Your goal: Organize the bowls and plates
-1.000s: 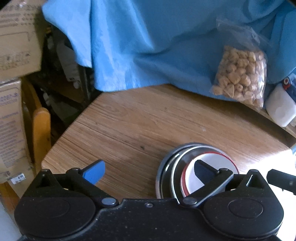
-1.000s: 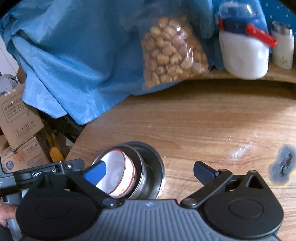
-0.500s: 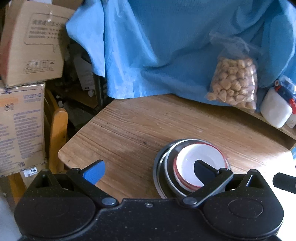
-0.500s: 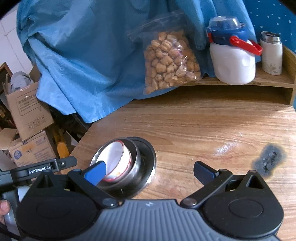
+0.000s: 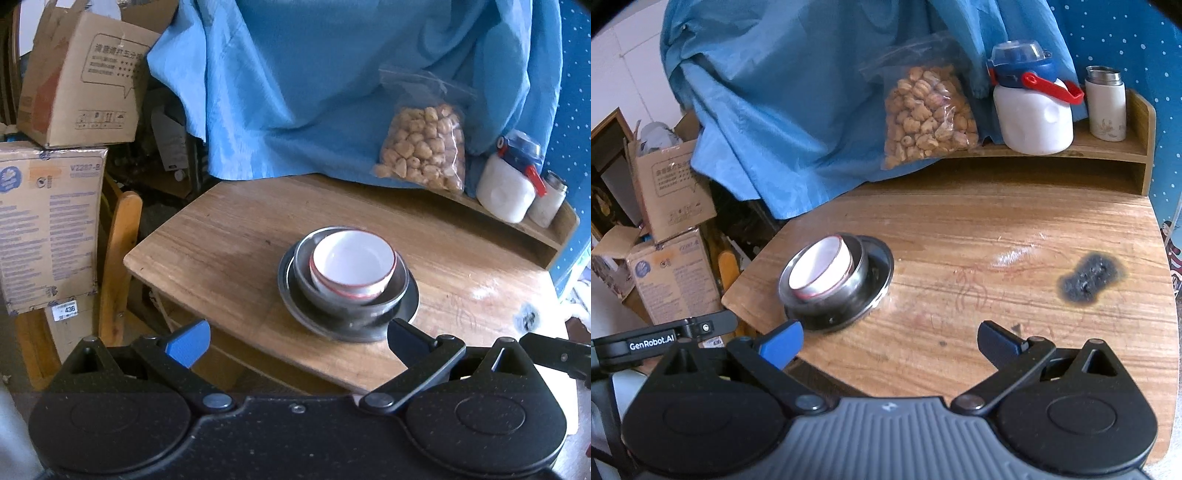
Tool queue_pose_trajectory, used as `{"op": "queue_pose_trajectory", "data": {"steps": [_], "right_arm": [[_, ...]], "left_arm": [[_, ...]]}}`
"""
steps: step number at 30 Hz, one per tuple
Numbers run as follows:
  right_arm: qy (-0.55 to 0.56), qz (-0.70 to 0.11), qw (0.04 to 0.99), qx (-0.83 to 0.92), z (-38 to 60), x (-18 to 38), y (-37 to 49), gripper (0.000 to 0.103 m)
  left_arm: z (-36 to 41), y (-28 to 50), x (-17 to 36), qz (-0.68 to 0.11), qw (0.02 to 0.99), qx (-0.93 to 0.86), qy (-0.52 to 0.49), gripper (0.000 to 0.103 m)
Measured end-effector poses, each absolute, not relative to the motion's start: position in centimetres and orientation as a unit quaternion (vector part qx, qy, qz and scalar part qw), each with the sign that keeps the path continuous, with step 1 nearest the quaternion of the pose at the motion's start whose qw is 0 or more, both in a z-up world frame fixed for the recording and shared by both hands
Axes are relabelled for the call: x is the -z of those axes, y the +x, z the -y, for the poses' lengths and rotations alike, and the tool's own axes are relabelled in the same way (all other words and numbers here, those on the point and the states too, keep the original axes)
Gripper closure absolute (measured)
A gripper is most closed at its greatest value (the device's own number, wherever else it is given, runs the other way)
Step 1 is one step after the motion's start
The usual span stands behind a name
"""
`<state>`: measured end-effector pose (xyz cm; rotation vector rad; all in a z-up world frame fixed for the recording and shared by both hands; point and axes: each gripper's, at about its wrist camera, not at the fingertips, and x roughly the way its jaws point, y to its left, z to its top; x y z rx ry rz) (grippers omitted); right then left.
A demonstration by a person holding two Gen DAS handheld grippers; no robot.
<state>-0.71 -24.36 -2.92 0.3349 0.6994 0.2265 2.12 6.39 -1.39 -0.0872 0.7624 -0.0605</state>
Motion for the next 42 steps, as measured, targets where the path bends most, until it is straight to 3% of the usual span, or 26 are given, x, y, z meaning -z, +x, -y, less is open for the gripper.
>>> {"op": "queue_pose_trajectory", "data": {"steps": [18, 42], "right_arm": [[0.151, -0.331, 0.925, -0.106, 23.5, 2.9, -3.8, 0.000], [0.142, -0.355, 0.918, -0.107, 22.4, 3.4, -3.3, 0.000]], "left_arm": [[-7.2, -2.0, 1.3, -0.358, 0.932, 0.050, -0.040, 0.001], [-7.8, -1.7, 1.8, -0.369, 0.926, 0.060, -0.048, 0.002]]}}
